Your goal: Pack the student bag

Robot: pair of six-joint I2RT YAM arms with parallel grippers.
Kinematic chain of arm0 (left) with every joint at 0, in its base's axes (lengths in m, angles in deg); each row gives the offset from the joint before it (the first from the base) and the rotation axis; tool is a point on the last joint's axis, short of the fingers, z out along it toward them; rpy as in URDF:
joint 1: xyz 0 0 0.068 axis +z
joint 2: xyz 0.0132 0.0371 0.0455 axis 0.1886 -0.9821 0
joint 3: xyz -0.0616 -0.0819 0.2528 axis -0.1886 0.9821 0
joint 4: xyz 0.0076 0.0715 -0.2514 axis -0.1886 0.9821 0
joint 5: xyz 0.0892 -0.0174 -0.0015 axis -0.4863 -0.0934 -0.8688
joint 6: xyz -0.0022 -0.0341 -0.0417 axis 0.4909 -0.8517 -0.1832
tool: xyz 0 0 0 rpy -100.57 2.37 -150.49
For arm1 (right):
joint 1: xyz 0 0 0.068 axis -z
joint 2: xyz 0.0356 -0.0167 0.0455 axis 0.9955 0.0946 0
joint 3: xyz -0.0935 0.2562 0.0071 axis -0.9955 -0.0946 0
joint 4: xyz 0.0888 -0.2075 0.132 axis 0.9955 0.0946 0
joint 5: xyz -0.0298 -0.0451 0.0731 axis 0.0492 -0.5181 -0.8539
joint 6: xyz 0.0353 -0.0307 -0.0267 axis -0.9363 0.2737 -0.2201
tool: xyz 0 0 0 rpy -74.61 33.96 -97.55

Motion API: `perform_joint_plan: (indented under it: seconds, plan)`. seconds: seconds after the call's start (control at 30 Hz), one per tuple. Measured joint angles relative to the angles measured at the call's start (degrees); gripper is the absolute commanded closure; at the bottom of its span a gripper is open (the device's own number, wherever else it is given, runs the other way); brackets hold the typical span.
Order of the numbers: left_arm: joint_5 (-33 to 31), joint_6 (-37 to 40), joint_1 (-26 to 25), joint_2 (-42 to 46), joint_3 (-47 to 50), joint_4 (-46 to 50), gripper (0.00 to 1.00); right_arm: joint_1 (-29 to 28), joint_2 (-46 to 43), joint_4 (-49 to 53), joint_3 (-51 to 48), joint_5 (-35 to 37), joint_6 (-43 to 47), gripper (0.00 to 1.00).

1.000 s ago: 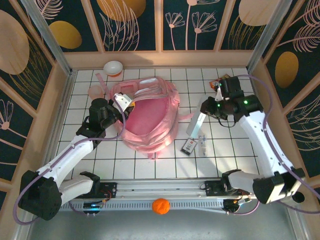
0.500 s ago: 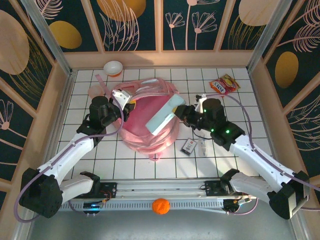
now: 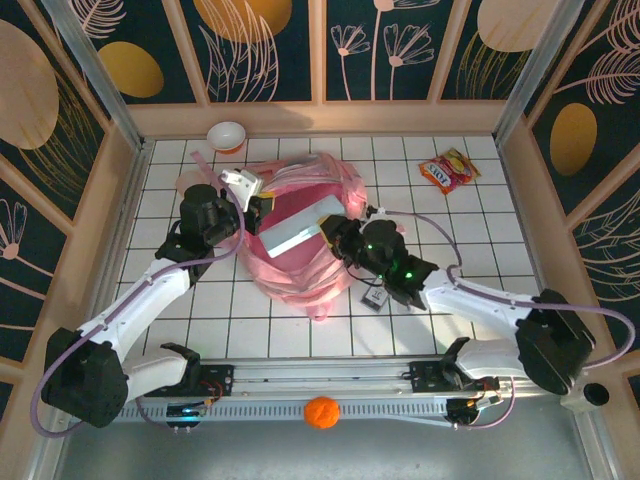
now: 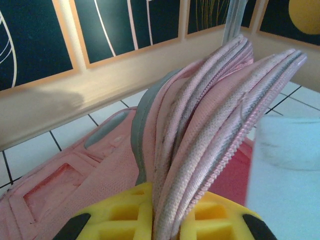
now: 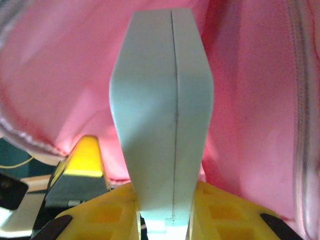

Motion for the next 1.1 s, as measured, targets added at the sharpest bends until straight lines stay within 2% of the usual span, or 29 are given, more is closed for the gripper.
perform_joint_plan:
  seconds: [0.3,0.63,0.83,0.93,1.1]
  plan:
    - [1.62,-1.55,0.0,0.0,-0.2,-0.15,1.0,-0.04,12.92,-7.61,2.73,6.32,-1.84,0.75]
    - [2.6,-2.91,0.0,0.11,-0.96,-0.15,1.0,2.03,30.53,-15.87,14.64,8.33,-1.81,0.74]
    - [2.45,-3.23,0.0,0.57,-0.96,0.94,1.0,3.39,37.24,-18.36,18.53,9.53,-2.29,0.72]
    - [2.4,-3.23,0.0,0.85,-0.96,1.42,1.0,4.07,38.56,-18.12,19.63,9.7,-2.73,0.65]
    - [0.9,-3.21,0.0,0.98,-0.96,1.86,1.0,4.48,38.42,-17.18,19.98,9.27,-3.56,0.41]
